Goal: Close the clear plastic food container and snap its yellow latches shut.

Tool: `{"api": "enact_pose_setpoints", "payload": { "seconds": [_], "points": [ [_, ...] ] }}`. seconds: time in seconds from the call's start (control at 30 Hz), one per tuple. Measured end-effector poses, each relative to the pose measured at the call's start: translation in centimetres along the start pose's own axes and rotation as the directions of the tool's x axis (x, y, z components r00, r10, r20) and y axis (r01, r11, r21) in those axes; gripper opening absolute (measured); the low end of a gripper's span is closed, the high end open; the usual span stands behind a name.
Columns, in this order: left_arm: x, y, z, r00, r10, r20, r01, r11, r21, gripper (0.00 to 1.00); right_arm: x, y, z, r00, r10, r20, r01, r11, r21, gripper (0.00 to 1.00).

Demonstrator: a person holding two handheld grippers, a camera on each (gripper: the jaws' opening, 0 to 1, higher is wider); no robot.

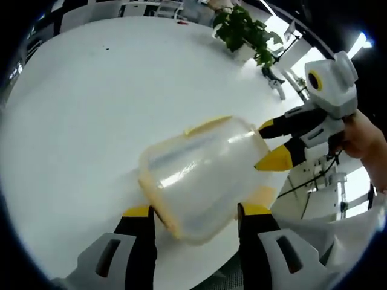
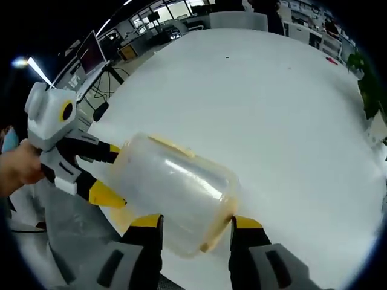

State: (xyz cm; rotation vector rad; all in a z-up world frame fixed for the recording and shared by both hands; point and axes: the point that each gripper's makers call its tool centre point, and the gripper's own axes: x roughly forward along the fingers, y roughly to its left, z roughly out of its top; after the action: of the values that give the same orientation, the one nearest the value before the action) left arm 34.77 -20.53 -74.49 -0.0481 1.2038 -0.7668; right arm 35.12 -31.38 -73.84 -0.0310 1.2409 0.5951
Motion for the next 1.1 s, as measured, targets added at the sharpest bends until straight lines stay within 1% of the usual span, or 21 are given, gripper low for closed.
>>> {"api": "enact_pose_setpoints", "payload": {
  "seconds": [0.13, 0.17, 0.2, 0.23, 0.27, 0.33, 0.37, 0.4, 0.5, 0.53, 0.57, 0.6, 0.63, 0.73, 0.83, 0.87, 0.93, 0.97, 1.0, 1.03, 1.1],
  "points": [
    [0.1, -0.1, -0.4, 0.999, 0.008, -0.049, -0.01, 1.0, -0.022, 0.51, 0.5, 0.8, 0.2, 0.999, -0.023, -0.027, 0.023, 1.0, -0.002, 0.46],
    [0.1, -0.1, -0.5, 0.999, 0.007, -0.053, -0.009, 1.0, -0.029, 0.51, 0.7, 0.8, 0.2, 0.999, -0.022, -0.032, 0.022, 1.0, 0.002, 0.47],
    [0.1, 0.1, -0.7, 0.997, 0.013, -0.071, -0.015, 0.999, -0.029, 0.51, 0.8, 1.2, 0.5, 1.0, -0.003, -0.019, 0.004, 1.0, 0.021, 0.46],
    [0.3, 0.1, -0.5, 0.998, 0.008, -0.068, -0.011, 0.999, -0.043, 0.51, 0.8, 1.2, 0.0, 0.998, -0.022, -0.05, 0.022, 1.0, 0.0, 0.47],
    [0.3, 0.0, -0.5, 0.997, 0.011, -0.075, -0.014, 0.999, -0.042, 0.51, 1.1, 1.6, 0.2, 0.999, -0.037, -0.033, 0.037, 0.999, 0.0, 0.47],
    [0.3, 0.0, -0.6, 0.997, 0.007, -0.08, -0.01, 0.999, -0.039, 0.5, 1.0, 1.1, 0.2, 0.999, -0.022, -0.032, 0.022, 0.999, 0.024, 0.47],
    [0.4, 0.0, -0.6, 0.998, -0.007, -0.062, 0.003, 0.998, -0.057, 0.5, 0.9, 1.0, 0.2, 0.999, -0.02, -0.034, 0.021, 1.0, 0.016, 0.47],
    [0.3, 0.0, -0.6, 0.998, -0.003, -0.061, 0.0, 0.999, -0.049, 0.49, 0.9, 1.0, 0.1, 0.999, -0.024, -0.034, 0.024, 1.0, 0.014, 0.47],
    [0.4, -0.1, -0.7, 1.0, -0.012, -0.025, 0.009, 0.995, -0.095, 0.47, 0.8, 0.9, 0.2, 0.999, -0.035, -0.036, 0.036, 0.999, 0.025, 0.47],
    [0.3, -0.4, -2.1, 0.997, -0.018, -0.076, 0.003, 0.981, -0.193, 0.47, 0.8, 1.0, -0.1, 0.998, -0.045, -0.042, 0.046, 0.999, 0.013, 0.48],
    [1.1, -0.5, -1.4, 1.0, -0.027, -0.017, 0.024, 0.988, -0.15, 0.47, 0.9, 0.8, 0.1, 0.998, -0.049, -0.032, 0.049, 0.999, 0.017, 0.49],
    [0.4, -0.7, -1.3, 1.0, -0.028, 0.001, 0.028, 0.992, -0.127, 0.47, 0.8, 0.7, 0.1, 0.998, -0.049, -0.029, 0.05, 0.998, 0.023, 0.49],
    [0.0, -0.9, -1.4, 0.999, -0.033, -0.006, 0.032, 0.993, -0.117, 0.47, 0.8, 0.7, 0.1, 0.998, -0.048, -0.032, 0.049, 0.999, 0.02, 0.49],
    [0.2, -0.8, -1.1, 1.0, -0.029, -0.01, 0.027, 0.992, -0.125, 0.48, 0.7, 0.5, 0.1, 0.999, -0.034, -0.013, 0.035, 0.999, 0.023, 0.5],
    [0.5, -0.7, -1.1, 0.999, -0.045, -0.021, 0.042, 0.994, -0.104, 0.49, 0.6, 0.6, 0.1, 0.999, -0.036, -0.003, 0.036, 0.999, 0.03, 0.5],
    [0.5, -0.6, -1.0, 0.999, -0.042, -0.015, 0.041, 0.995, -0.092, 0.49, 0.6, 0.6, 0.1, 0.999, -0.036, 0.001, 0.036, 0.999, 0.035, 0.51],
    [0.4, -0.7, -1.0, 0.997, -0.068, -0.027, 0.066, 0.995, -0.08, 0.49, 0.6, 0.6, 0.1, 0.999, -0.034, 0.007, 0.033, 0.998, 0.052, 0.51],
    [0.4, -0.5, -0.9, 0.996, -0.078, -0.033, 0.075, 0.994, -0.079, 0.49, 0.6, 0.5, 0.1, 0.999, -0.033, 0.026, 0.031, 0.998, 0.061, 0.51],
    [0.4, -0.5, -0.9, 0.996, -0.085, -0.036, 0.081, 0.993, -0.08, 0.49, 0.7, 0.6, 0.1, 0.999, -0.022, 0.035, 0.019, 0.995, 0.093, 0.51],
    [0.3, -0.3, -0.9, 0.994, -0.095, -0.048, 0.091, 0.993, -0.069, 0.49, 0.7, 0.9, -0.3, 0.999, 0.0, 0.041, -0.006, 0.987, 0.158, 0.51],
    [0.3, -0.3, -1.0, 0.993, -0.102, -0.057, 0.099, 0.994, -0.043, 0.49, 0.9, 1.0, -0.6, 0.998, 0.022, 0.058, -0.033, 0.98, 0.198, 0.52]
  ]
}}
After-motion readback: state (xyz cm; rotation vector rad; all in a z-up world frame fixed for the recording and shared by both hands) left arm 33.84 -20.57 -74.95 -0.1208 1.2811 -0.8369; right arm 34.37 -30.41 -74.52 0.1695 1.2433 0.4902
